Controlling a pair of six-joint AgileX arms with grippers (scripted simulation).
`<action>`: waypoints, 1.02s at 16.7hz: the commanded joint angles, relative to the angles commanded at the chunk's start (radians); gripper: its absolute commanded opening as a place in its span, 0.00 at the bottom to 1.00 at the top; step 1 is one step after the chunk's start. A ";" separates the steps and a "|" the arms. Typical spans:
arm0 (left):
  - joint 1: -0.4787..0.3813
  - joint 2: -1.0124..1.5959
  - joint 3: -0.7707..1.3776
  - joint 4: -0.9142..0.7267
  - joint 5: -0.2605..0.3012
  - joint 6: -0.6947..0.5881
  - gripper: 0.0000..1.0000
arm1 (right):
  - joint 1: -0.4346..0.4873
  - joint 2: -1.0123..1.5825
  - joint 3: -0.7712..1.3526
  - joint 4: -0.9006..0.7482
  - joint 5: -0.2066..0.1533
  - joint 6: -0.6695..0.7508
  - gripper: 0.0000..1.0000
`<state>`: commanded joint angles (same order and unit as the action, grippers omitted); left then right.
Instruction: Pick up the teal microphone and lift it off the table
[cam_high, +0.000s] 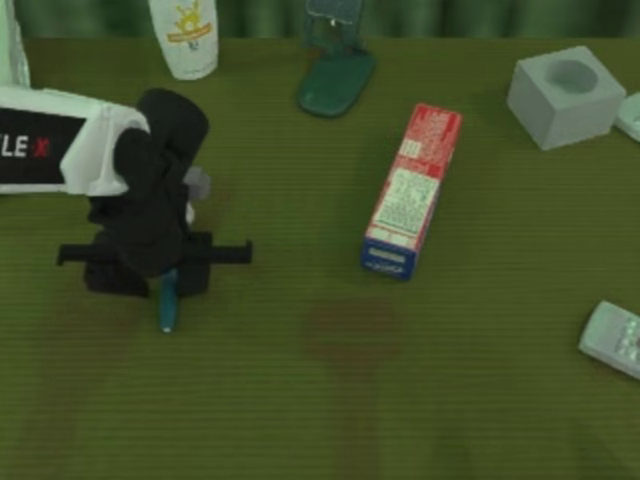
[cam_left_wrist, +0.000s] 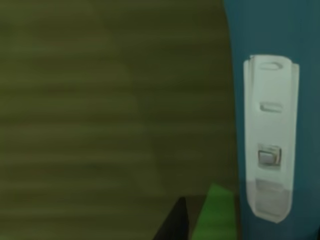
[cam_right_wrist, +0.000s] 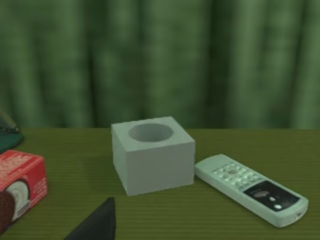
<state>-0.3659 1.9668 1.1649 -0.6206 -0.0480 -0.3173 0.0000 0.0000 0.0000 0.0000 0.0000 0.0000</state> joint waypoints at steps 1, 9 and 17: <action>0.000 0.000 0.000 0.001 0.001 0.000 0.00 | 0.000 0.000 0.000 0.000 0.000 0.000 1.00; 0.007 -0.073 -0.082 0.358 0.142 0.088 0.00 | 0.000 0.000 0.000 0.000 0.000 0.000 1.00; 0.032 -0.243 -0.279 1.073 0.395 0.241 0.00 | 0.000 0.000 0.000 0.000 0.000 0.000 1.00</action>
<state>-0.3343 1.7235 0.8854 0.4528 0.3472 -0.0758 0.0000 0.0000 0.0000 0.0000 0.0000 0.0000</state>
